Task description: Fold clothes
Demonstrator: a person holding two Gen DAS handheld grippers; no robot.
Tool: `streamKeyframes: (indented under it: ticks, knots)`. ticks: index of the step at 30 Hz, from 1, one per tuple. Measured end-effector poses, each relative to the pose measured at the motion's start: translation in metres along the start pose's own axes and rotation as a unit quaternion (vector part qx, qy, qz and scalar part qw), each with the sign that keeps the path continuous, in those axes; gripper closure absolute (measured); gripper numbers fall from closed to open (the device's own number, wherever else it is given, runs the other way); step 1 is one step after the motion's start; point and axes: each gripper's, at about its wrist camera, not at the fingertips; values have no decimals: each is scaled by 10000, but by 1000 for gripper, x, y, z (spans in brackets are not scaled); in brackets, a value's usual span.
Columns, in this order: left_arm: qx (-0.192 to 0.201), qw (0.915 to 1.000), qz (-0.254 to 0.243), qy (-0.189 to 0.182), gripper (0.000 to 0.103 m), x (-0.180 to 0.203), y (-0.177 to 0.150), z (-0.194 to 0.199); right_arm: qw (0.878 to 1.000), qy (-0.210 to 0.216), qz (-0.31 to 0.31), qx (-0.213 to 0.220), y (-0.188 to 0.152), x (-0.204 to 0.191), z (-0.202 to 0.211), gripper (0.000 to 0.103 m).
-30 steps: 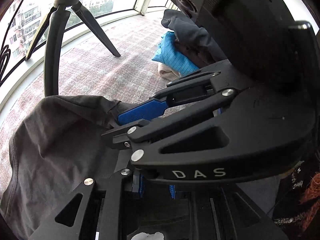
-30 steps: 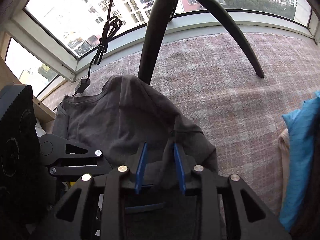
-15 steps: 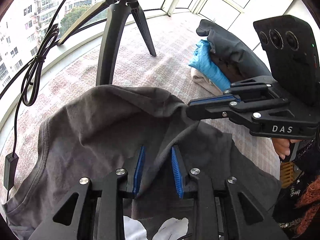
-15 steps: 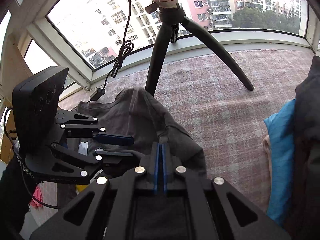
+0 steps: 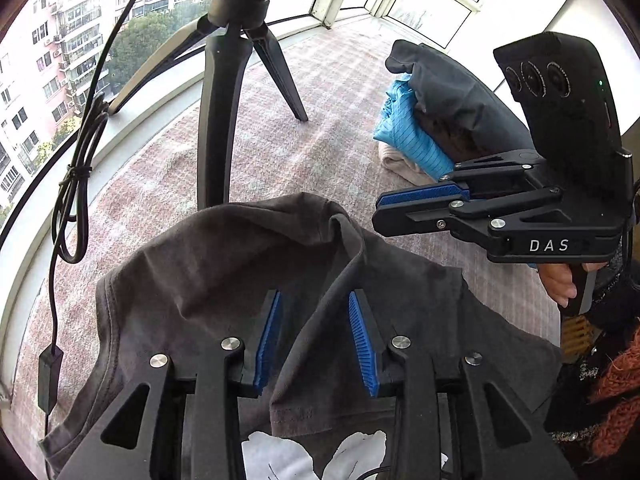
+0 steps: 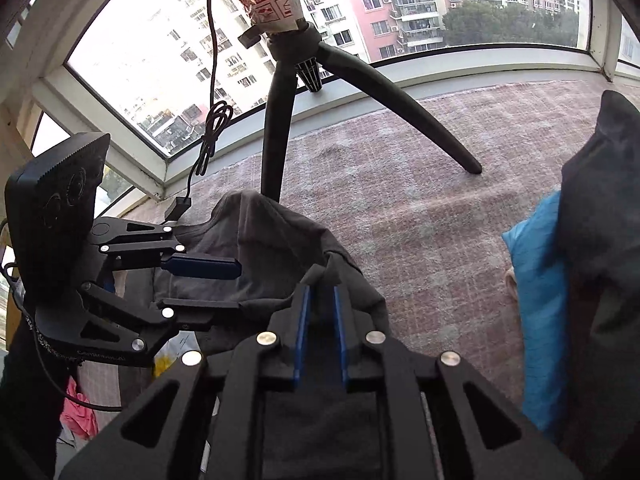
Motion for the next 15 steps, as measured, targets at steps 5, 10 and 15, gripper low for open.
streamKeyframes:
  ticks: [5,10,15]
  knots:
    - [-153,9998,19,-104,70,-5,15,-24,9997,-226,8,32,3,5,-1,83]
    - [-233,9988,-120,-422,70,-3,25,-35,9993,-356,-104,-59,-16,15,-4,89]
    - [-29,9985,-298,-453,70,7,38,-27,9985,-386,-224,-315,-34,26,-23,90]
Point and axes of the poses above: each gripper's, at about its wrist camera, not at the fingertips, and z roughly against the way its jaws point, x to its right, y to its top, and after that the axes turned 10 degrees about -x, right-handed
